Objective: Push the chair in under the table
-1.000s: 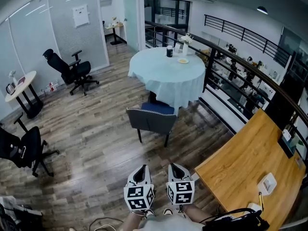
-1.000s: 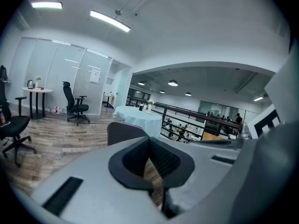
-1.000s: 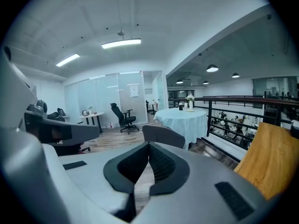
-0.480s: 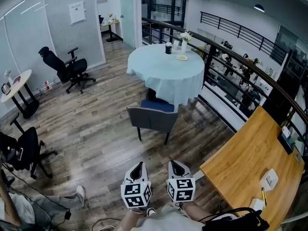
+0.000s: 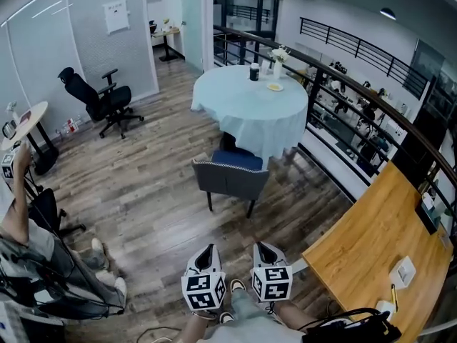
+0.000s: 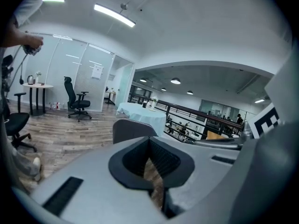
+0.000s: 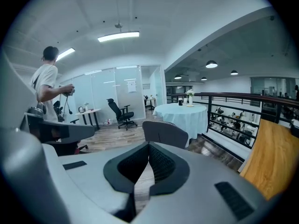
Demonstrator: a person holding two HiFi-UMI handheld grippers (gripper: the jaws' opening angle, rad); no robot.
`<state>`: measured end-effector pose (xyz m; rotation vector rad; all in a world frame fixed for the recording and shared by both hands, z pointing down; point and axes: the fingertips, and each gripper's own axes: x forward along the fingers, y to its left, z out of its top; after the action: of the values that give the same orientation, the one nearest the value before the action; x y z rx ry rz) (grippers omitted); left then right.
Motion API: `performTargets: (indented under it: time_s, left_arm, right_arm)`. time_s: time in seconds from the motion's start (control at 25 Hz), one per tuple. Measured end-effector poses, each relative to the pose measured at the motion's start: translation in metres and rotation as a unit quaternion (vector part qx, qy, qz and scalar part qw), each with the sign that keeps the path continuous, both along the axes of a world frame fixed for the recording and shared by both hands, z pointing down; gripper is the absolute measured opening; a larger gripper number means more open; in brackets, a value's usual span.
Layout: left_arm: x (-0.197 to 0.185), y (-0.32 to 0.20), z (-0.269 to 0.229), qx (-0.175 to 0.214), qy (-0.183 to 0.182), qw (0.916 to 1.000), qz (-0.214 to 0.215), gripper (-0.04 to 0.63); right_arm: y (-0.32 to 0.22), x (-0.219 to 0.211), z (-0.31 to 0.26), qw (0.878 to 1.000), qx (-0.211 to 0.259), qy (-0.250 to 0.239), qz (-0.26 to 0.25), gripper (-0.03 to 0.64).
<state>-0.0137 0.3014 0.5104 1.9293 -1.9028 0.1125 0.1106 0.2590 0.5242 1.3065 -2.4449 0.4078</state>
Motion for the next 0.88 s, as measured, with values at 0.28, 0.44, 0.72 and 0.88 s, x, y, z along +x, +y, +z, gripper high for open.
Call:
performTargets:
  time_s: [0.28, 0.44, 0.72, 0.88]
  left_arm:
    - [-0.017, -0.035, -0.002, 0.004, -0.011, 0.9999, -0.006, 0.003]
    - [-0.026, -0.06, -0.001, 0.002, -0.011, 0.9999, -0.013, 0.003]
    - [-0.032, -0.106, -0.011, 0.005, -0.015, 0.9996, -0.023, 0.003]
    - [-0.032, -0.129, -0.009, 0.002, -0.018, 0.9995, -0.027, 0.003]
  right_arm:
    - [-0.04, -0.025, -0.011, 1.0, 0.015, -0.007, -0.013, 0.015]
    - [-0.067, -0.034, -0.009, 1.0, 0.011, -0.01, -0.018, 0.015]
    - [-0.115, -0.043, -0.016, 1.0, 0.009, -0.014, -0.027, 0.015]
    - [-0.14, -0.042, -0.014, 0.999, 0.006, -0.015, -0.03, 0.017]
